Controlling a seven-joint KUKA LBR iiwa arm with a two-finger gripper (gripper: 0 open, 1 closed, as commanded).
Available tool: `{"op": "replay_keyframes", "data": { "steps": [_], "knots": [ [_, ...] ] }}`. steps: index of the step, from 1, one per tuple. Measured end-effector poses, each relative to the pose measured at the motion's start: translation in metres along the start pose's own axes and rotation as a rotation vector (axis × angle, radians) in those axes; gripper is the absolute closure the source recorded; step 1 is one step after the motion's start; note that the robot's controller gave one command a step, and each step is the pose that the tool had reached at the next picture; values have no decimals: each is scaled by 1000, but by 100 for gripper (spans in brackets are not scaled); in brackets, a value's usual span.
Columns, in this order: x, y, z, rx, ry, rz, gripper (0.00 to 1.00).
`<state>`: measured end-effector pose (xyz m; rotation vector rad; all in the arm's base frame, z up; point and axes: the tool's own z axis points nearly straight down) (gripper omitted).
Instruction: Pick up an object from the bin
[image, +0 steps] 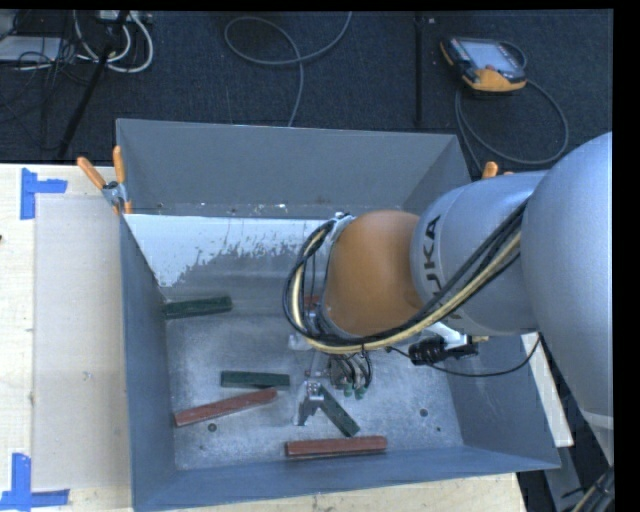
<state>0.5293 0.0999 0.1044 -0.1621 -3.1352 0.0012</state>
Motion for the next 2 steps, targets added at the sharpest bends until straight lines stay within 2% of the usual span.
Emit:
{"op": "replay_keyframes", "data": {
  "steps": [1,2],
  "knots": [
    [7,-2,23,1,2,-14,0],
    [2,51,29,-7,-13,166,100]
  ]
}}
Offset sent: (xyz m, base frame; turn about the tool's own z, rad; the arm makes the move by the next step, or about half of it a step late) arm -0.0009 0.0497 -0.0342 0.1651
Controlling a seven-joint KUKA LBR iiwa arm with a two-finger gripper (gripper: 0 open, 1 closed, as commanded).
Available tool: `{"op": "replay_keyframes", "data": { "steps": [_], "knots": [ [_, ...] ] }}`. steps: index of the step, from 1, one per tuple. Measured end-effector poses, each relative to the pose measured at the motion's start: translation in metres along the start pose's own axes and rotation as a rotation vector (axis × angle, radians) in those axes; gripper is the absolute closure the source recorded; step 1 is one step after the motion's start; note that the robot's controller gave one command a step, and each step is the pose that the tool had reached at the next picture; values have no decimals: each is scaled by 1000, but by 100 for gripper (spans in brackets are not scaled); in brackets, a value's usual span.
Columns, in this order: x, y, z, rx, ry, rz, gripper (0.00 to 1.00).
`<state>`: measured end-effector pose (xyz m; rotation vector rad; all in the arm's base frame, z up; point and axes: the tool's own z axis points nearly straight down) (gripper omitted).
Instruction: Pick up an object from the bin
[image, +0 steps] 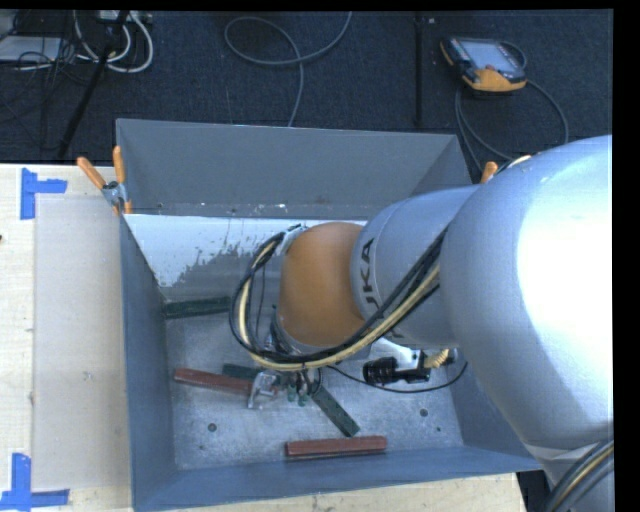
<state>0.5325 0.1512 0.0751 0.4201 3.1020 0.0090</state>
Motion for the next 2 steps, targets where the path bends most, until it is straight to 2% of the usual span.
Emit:
{"op": "replay_keyframes", "data": {
  "steps": [1,2],
  "knots": [
    [0,0,0,0,0,1,100],
    [-21,18,-192,7,10,-113,100]
  ]
}}
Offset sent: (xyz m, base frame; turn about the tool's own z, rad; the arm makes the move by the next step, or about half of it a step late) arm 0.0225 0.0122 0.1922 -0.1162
